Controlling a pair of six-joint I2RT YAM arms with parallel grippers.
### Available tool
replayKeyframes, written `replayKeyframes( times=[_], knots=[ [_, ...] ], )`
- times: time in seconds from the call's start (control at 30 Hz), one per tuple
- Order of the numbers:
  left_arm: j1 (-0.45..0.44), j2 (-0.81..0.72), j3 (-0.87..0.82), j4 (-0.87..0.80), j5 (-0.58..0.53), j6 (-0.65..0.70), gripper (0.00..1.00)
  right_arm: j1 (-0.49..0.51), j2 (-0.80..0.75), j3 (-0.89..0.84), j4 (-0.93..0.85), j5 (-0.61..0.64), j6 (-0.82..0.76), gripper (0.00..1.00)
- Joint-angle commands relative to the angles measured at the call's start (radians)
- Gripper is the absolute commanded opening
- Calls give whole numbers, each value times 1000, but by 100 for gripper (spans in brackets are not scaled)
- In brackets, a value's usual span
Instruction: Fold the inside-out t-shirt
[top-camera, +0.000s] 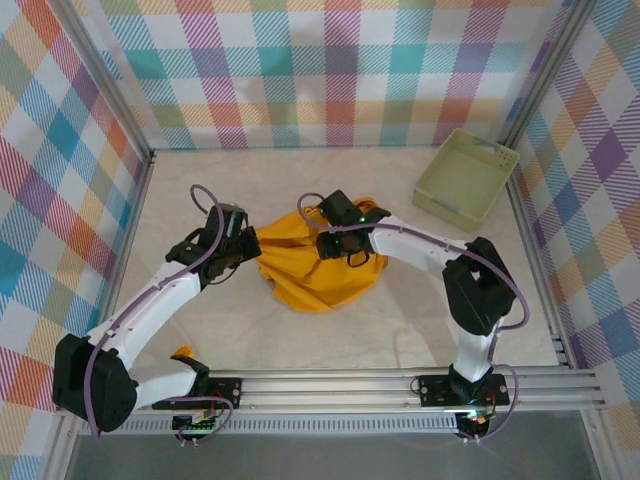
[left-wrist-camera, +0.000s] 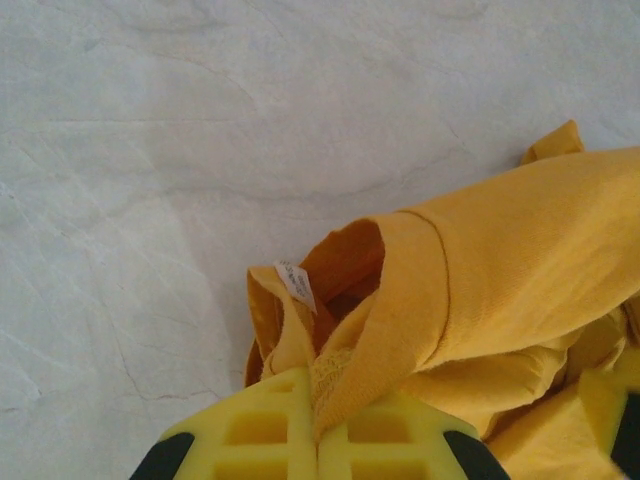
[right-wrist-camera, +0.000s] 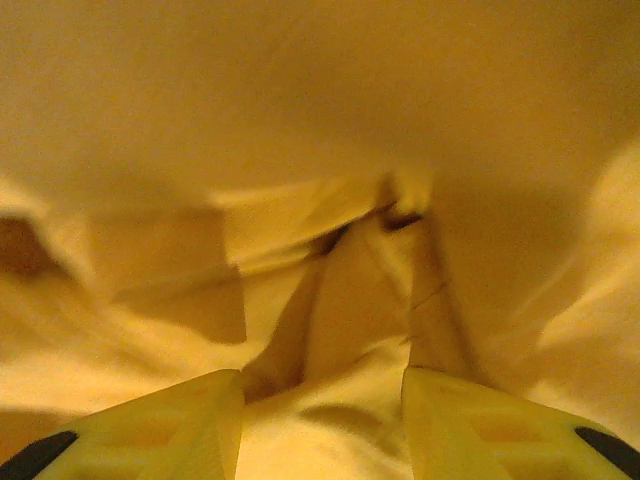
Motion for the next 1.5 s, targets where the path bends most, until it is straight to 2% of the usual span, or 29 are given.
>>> replayKeyframes(
  times=[0.0,0.37,0.47,0.57,0.63,0.73,0.8,0.9,1.03,1.07,1.13,1.23,1.3,1.37,1.4,1.47],
  knots=[
    [11,-20,-23,27,33,-24,0,-21,30,87,-34,93,34,46],
    [10,-30,-34,43,59,-26,0,-45,145,167,-45,26,53,48],
    [10,-28,-35,42,53,-23,0,-45,167,183,-72,45,58,48],
    [10,-24,-32,38,44,-21,0,-45,181,188,-97,74,54,40],
    [10,-19,-27,33,35,-21,0,-45,165,168,-93,84,53,26],
    [10,0,-6,9,-3,-13,0,-45,78,88,-37,48,39,8],
    [12,32,26,-28,-39,-5,0,-45,-14,24,14,-13,23,0],
    [20,84,73,-63,-84,6,0,-43,-179,-105,109,-161,-15,0],
    [50,197,163,-118,-116,40,4,-44,-349,-234,185,-276,-16,0],
    [56,241,199,-150,-129,55,7,-45,-389,-275,210,-302,-15,0],
    [57,319,258,-204,-139,77,19,-43,-446,-351,272,-346,-8,0],
    [22,348,278,-230,-128,106,46,-43,-509,-459,387,-386,19,0],
    [-50,291,262,-228,-191,116,61,-44,-527,-494,437,-402,39,0],
    [-161,191,225,-208,-278,123,73,-43,-534,-507,468,-406,55,0],
    [-215,130,200,-187,-302,126,78,-43,-535,-509,482,-405,63,0],
    [-293,24,139,-114,-266,141,81,-43,-538,-511,513,-420,65,0]
  ],
)
